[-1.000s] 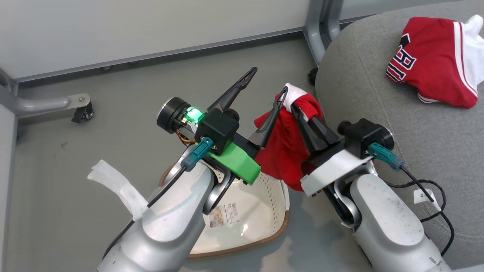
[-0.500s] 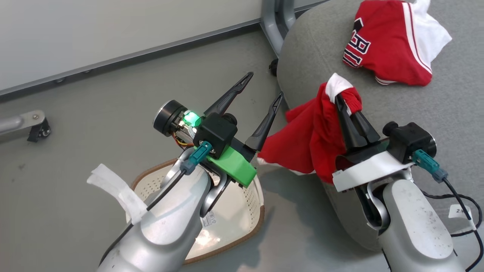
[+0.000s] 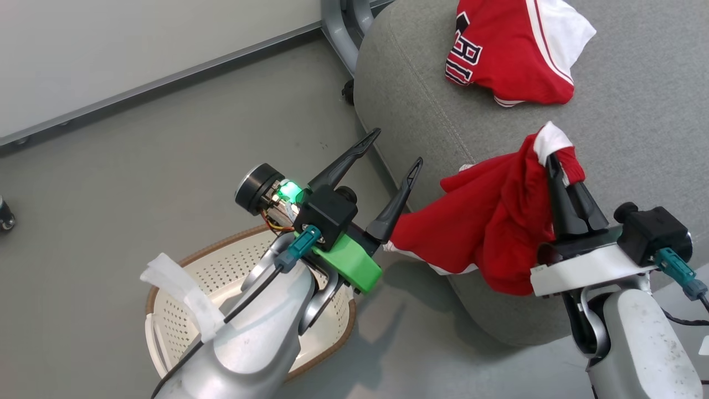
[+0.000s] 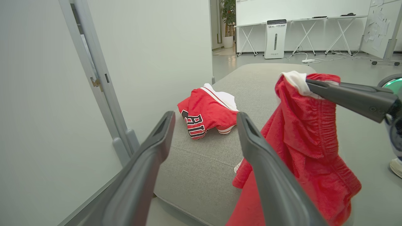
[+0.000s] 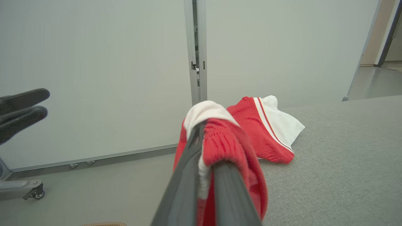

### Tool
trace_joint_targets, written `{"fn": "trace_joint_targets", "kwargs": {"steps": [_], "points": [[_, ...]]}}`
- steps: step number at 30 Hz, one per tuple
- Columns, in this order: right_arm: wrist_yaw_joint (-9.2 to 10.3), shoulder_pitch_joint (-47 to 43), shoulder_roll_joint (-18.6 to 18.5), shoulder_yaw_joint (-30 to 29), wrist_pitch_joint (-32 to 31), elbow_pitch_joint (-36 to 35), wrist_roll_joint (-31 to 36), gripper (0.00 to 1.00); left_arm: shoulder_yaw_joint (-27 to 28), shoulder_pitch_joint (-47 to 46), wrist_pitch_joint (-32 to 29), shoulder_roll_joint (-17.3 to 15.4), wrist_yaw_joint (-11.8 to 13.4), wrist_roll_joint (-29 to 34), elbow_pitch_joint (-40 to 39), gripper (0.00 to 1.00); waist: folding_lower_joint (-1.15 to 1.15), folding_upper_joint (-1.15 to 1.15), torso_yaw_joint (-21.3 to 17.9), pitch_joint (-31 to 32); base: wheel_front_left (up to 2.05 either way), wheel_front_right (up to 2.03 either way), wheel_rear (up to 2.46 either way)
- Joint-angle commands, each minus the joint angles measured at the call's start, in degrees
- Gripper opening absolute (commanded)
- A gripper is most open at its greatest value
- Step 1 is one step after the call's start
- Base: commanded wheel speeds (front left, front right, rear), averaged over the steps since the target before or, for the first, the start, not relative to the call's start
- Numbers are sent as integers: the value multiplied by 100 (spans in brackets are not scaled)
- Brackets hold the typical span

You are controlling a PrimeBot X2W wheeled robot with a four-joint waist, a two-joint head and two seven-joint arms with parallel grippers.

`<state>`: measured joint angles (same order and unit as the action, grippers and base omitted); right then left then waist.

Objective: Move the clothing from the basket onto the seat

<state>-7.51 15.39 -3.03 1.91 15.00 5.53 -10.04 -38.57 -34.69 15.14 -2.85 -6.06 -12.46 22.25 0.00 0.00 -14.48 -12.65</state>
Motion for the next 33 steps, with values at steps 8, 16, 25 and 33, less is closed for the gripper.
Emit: {"fn": "trace_joint_targets", "kwargs": {"steps": [8,16,25,33], "points": [[4,-168,-109,-230,28,-126,43,0,-13,126,-2,-11,-31,92,-51,100,0,0,-133,-94,0,0,0],[4,86,-271,-158,28,-272,113,0,14,127,-2,-10,-36,105,-89,100,0,0,-116,-138,0,0,0],[4,945,-585,-414,28,-423,64,0,28,-64,-2,-11,-48,202,-127,100,0,0,-34,-525,0,0,0],[4,2253,-873,-610,28,-365,93,0,-6,-323,-2,-10,-71,338,-64,100,0,0,29,-1159,0,0,0]]}}
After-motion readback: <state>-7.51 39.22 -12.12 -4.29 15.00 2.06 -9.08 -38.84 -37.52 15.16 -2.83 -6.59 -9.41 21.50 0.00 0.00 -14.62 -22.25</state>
